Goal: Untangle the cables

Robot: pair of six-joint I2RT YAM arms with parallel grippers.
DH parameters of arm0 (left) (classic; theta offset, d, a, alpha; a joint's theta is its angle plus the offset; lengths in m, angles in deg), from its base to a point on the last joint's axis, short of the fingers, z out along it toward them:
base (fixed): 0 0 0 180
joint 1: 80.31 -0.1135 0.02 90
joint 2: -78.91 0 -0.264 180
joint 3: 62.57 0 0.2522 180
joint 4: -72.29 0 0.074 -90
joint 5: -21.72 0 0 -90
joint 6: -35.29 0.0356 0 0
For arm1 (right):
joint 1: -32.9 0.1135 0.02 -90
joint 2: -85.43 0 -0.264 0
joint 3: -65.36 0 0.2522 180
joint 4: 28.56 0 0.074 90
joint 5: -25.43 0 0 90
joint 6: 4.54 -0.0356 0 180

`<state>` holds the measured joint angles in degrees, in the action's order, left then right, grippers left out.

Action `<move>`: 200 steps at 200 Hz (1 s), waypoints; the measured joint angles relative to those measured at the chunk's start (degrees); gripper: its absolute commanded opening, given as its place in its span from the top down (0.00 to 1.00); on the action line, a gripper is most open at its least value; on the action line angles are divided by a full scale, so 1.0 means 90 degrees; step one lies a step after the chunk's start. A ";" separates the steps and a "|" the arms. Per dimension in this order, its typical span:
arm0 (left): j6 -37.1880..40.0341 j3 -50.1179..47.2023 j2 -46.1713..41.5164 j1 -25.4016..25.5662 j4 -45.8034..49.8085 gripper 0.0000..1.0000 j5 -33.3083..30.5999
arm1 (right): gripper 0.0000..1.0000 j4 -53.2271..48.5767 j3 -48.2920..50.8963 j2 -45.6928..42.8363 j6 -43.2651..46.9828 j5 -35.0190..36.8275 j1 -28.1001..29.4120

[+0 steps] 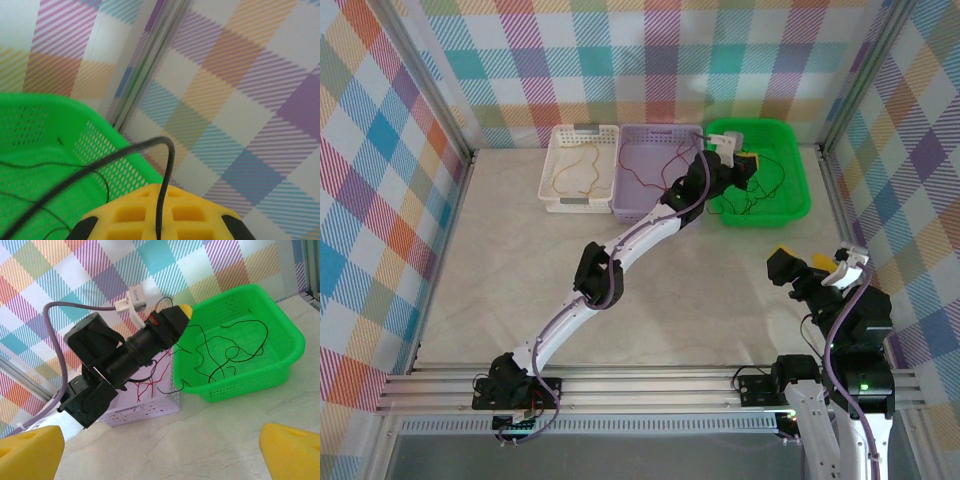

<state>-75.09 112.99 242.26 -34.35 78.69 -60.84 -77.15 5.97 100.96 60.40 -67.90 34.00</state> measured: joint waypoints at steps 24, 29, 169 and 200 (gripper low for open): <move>0.0027 -0.0002 0.0005 0.0046 0.0146 0.35 0.0070 | 0.00 -0.0002 0.0000 0.0000 -0.0024 -0.0066 0.0000; 0.0024 -0.0002 0.0005 0.0056 0.0160 0.29 0.0078 | 0.00 -0.0002 0.0000 0.0000 -0.0039 -0.0073 0.0000; 0.0192 0.0002 -0.1180 0.0189 0.2722 0.00 -0.0015 | 0.00 -0.0282 -0.0087 0.0017 -0.0117 -0.0226 0.0000; 0.0078 0.0005 -0.1326 0.0160 0.3322 0.00 -0.0053 | 0.00 -0.0325 -0.0121 0.0051 -0.0119 -0.0296 0.0000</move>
<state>-74.39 113.03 230.33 -32.91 108.59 -61.32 -80.07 4.88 101.42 59.33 -70.57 34.00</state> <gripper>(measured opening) 0.997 0.996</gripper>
